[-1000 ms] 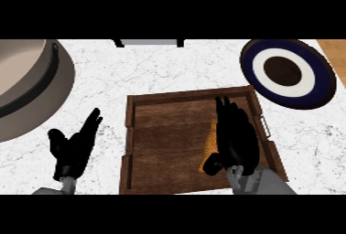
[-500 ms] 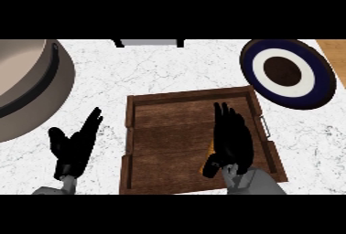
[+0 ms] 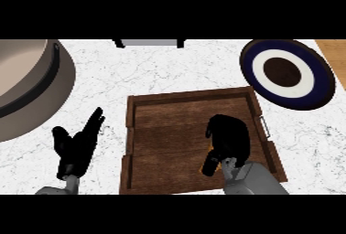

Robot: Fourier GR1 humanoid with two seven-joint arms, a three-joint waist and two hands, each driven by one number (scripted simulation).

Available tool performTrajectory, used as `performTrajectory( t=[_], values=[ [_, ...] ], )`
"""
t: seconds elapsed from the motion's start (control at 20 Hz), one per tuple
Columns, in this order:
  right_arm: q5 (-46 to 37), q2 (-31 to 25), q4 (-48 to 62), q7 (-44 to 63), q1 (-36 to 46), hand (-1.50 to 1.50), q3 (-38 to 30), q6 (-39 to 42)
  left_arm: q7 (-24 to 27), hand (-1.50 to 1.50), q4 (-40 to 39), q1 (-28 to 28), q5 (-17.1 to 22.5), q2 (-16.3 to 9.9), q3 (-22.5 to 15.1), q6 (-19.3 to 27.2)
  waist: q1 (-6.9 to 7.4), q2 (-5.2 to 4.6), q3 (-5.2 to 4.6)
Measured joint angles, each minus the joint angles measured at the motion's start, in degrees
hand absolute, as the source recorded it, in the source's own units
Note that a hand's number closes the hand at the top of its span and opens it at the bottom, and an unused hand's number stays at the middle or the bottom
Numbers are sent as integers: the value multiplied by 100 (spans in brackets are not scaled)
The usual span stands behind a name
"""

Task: Pick the croissant from the tray and place it in the plate

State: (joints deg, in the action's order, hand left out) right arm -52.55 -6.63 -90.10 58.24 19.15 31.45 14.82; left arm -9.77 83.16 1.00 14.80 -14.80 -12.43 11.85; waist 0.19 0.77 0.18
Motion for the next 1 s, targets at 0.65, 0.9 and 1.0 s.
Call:
performTrajectory(
  t=[0.65, 0.9, 1.0],
  values=[
    [-1606, 577, 1569, 413, 1978, 150, -1223, -1774, 6, 0, 82, 188, -105, 73, -92, -193, 421, -203, 10],
    [-2769, 596, 2077, 492, 2720, 150, -1531, -2647, -39, 0, 55, 263, -110, 90, -117, -246, 472, -222, 5],
    [-3126, 600, 2220, 556, 2924, 150, -1700, -2970, -56, 0, 60, 270, -90, 62, -104, -296, 489, -224, 5]
  ],
)
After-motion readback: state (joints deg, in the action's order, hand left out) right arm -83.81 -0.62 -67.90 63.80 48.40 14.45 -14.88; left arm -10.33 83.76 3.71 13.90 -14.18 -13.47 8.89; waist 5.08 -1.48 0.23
